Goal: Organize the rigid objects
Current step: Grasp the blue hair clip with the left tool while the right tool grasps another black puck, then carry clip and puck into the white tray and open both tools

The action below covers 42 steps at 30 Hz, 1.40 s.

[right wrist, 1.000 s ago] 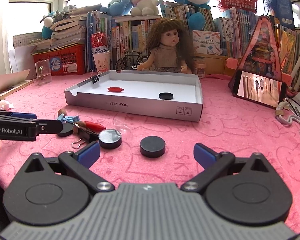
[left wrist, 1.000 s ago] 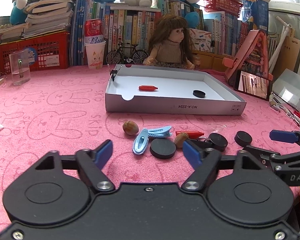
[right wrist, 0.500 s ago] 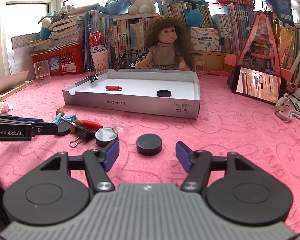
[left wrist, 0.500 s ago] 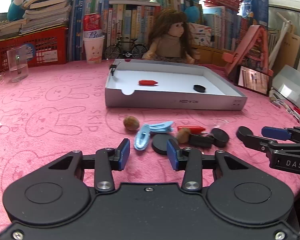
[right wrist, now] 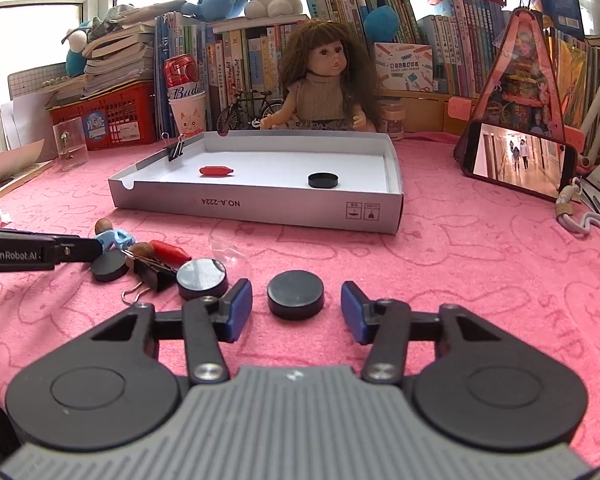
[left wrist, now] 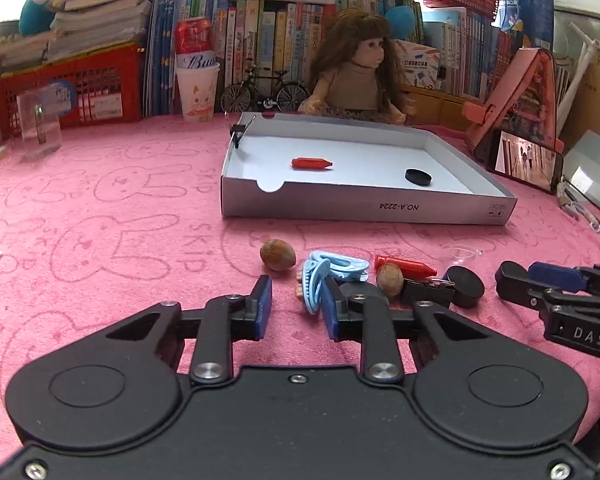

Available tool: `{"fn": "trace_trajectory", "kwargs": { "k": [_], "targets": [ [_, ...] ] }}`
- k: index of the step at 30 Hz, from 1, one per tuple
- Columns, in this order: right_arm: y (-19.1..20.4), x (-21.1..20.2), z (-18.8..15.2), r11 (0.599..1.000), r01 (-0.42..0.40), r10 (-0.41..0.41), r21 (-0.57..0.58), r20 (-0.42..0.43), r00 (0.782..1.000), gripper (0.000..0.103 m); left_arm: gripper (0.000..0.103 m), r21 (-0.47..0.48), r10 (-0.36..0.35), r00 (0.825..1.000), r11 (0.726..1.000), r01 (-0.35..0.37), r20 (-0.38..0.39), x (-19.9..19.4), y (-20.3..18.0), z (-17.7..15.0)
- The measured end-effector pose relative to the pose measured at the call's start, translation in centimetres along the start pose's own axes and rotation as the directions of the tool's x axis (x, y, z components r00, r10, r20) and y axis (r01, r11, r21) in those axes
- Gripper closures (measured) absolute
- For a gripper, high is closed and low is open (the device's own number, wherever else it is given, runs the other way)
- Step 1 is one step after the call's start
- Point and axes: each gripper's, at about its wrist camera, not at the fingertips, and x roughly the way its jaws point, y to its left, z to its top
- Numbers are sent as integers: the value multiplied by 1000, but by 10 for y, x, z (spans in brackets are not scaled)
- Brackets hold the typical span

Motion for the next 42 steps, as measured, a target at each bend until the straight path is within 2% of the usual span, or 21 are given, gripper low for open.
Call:
{"fn": "trace_trajectory", "kwargs": {
  "k": [6, 8, 10, 11, 28, 42],
  "targets": [
    [1, 0, 0, 1000, 9, -9, -6, 0, 1000, 55, 77, 19, 19, 1000, 1000, -19, 9, 2, -6, -2],
    [1, 1, 1, 1000, 14, -14, -4, 1, 1000, 60, 78, 22, 25, 1000, 999, -25, 9, 2, -8, -2],
    [0, 0, 1, 1000, 14, -14, 1, 3, 1000, 66, 87, 8, 21, 1000, 1000, -21, 8, 2, -7, -2],
    [0, 0, 1, 1000, 13, -13, 5, 3, 1000, 67, 91, -2, 15, 1000, 1000, -15, 6, 1, -6, -1],
    [5, -5, 5, 1000, -2, 2, -10, 26, 1000, 67, 91, -10, -13, 1000, 1000, 14, 26, -12, -7, 2],
    [3, 0, 25, 1000, 17, -17, -4, 39, 999, 67, 91, -18, -30, 999, 999, 31, 28, -10, -12, 34]
  ]
}}
